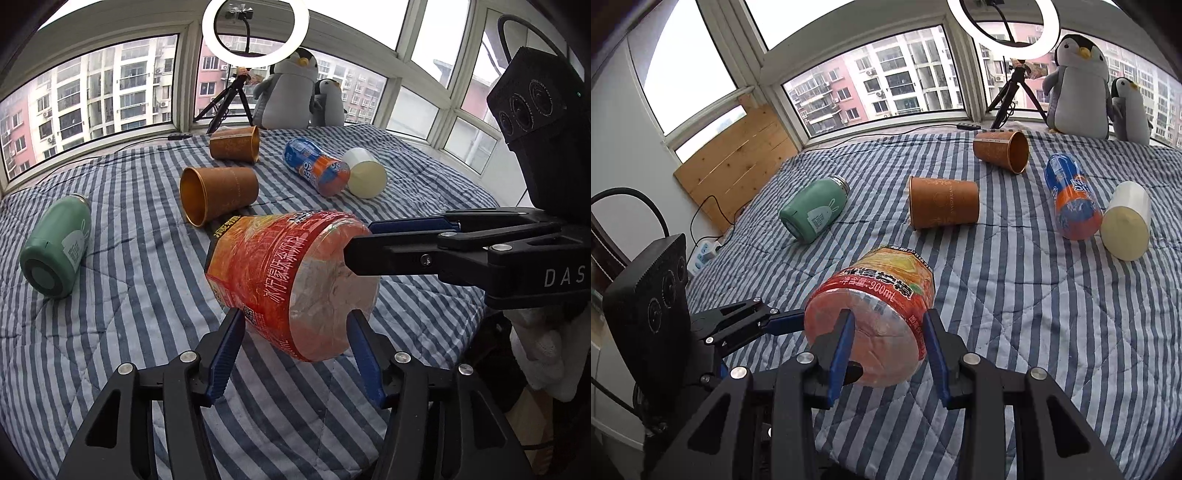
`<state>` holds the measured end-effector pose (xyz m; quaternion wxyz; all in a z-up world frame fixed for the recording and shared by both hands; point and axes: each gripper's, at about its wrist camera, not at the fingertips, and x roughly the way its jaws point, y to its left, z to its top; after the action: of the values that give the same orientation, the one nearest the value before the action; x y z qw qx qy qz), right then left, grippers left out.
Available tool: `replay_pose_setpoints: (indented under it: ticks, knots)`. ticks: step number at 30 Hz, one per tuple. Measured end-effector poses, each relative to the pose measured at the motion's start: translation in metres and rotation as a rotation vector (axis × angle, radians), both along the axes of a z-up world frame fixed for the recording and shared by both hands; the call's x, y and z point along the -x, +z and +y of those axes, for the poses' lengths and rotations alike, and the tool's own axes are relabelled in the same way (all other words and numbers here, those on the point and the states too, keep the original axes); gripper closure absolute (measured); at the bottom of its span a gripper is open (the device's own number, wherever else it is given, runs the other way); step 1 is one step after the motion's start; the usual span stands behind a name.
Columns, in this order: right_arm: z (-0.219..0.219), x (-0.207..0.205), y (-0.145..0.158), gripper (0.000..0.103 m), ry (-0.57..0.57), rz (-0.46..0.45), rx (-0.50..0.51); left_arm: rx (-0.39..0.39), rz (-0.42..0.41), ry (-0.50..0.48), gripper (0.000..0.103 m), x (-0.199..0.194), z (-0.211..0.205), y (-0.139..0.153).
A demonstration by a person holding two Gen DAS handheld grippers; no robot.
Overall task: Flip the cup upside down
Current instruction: 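Rotate the right gripper to turn the bottle's cap end downward, then lower the inverted bottle onto the bedspread and open the right gripper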
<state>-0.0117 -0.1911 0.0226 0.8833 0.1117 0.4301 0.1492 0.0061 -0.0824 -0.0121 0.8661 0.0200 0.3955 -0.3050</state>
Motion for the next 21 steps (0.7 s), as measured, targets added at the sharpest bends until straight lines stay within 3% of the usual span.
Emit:
replay_pose_setpoints:
  ticks: [4, 7, 21]
  knots:
    - [0.004, -0.014, -0.003, 0.068, -0.007, 0.033, 0.032, 0.024, 0.058, 0.002, 0.04, -0.017, 0.005, -0.009]
    - [-0.003, -0.031, -0.007, 0.068, -0.022, 0.068, -0.011, 0.047, 0.071, -0.006, 0.036, -0.028, 0.01, -0.007]
    - [-0.004, -0.088, -0.006, 0.068, -0.018, 0.026, -0.062, 0.055, -0.034, 0.038, 0.033, -0.063, 0.022, 0.014]
